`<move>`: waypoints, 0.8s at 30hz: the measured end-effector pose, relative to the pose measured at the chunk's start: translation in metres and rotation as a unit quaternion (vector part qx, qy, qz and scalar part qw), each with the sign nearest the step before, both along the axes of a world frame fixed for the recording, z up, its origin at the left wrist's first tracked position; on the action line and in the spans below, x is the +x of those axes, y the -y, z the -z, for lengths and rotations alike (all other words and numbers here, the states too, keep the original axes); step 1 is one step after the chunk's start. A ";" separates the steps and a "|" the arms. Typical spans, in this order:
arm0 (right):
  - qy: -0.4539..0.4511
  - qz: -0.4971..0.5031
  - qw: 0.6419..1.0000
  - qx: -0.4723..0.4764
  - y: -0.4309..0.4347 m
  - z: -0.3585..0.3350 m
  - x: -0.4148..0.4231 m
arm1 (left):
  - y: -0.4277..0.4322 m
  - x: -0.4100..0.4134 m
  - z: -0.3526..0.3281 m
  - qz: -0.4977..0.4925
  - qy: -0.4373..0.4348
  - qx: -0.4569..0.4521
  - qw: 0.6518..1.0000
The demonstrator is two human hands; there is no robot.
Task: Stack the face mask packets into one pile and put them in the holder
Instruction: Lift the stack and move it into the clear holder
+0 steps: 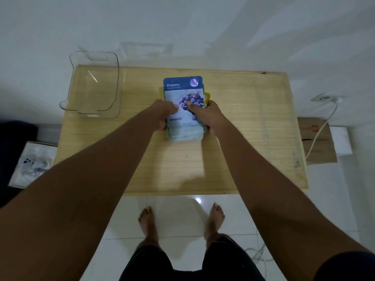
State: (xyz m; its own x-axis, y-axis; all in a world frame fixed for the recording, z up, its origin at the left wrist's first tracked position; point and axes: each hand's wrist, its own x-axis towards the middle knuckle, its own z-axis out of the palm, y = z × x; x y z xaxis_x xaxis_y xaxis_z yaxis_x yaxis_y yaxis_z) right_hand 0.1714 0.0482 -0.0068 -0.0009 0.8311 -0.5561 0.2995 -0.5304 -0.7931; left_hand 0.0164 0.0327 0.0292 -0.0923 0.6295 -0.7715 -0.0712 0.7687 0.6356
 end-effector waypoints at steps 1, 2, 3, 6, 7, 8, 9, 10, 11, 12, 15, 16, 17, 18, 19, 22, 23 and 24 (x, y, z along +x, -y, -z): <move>-0.011 0.011 1.000 -0.001 0.001 -0.002 -0.002 | 0.002 0.001 0.000 -0.006 -0.002 0.004 1.000; -0.019 0.020 1.000 -0.003 0.003 -0.004 -0.004 | 0.004 0.002 0.001 -0.014 0.005 0.008 1.000; -0.021 0.023 1.000 -0.004 0.002 -0.005 -0.005 | 0.006 0.002 0.002 -0.023 0.018 0.014 0.999; -0.017 0.009 1.000 -0.012 0.002 -0.011 -0.007 | 0.011 0.002 -0.001 -0.032 0.064 0.036 0.997; -0.019 0.005 1.000 -0.018 0.003 -0.015 -0.008 | 0.012 0.002 -0.002 -0.031 0.076 0.038 0.996; -0.024 0.004 0.999 -0.022 0.002 -0.019 -0.009 | 0.014 0.002 -0.004 -0.033 0.084 0.036 0.995; -0.034 0.003 0.999 -0.024 0.001 -0.023 -0.010 | 0.015 0.001 -0.006 -0.036 0.087 0.034 0.995; -0.041 -0.002 0.999 -0.026 0.000 -0.026 -0.011 | 0.016 0.002 -0.009 -0.039 0.089 0.034 0.995; -0.041 -0.010 0.999 -0.026 -0.001 -0.030 -0.012 | 0.016 0.002 -0.012 -0.041 0.089 0.037 0.995; -0.038 -0.018 0.999 -0.025 -0.002 -0.034 -0.013 | 0.016 0.002 -0.015 -0.044 0.087 0.044 0.994; -0.034 -0.036 0.999 -0.009 -0.003 -0.047 -0.015 | 0.015 -0.003 -0.029 -0.056 0.057 0.078 0.994; -0.039 -0.044 0.998 0.003 -0.004 -0.052 -0.016 | 0.014 -0.007 -0.034 -0.060 0.042 0.087 0.994; -0.047 -0.056 0.997 0.013 -0.005 -0.059 -0.018 | 0.013 -0.011 -0.039 -0.066 0.031 0.091 0.993; -0.055 -0.072 0.996 0.021 -0.006 -0.065 -0.022 | 0.012 -0.017 -0.046 -0.073 0.024 0.091 0.993; -0.062 -0.087 0.994 0.029 -0.008 -0.073 -0.027 | 0.011 -0.024 -0.053 -0.081 0.019 0.093 0.992; -0.088 -0.123 0.986 0.067 -0.014 -0.094 -0.052 | 0.007 -0.053 -0.070 -0.095 0.017 0.110 0.989; -0.096 -0.129 0.984 0.082 -0.017 -0.100 -0.062 | 0.004 -0.065 -0.075 -0.094 0.015 0.118 0.988; -0.105 -0.134 0.981 0.094 -0.021 -0.107 -0.073 | 0.000 -0.078 -0.080 -0.090 0.010 0.127 0.988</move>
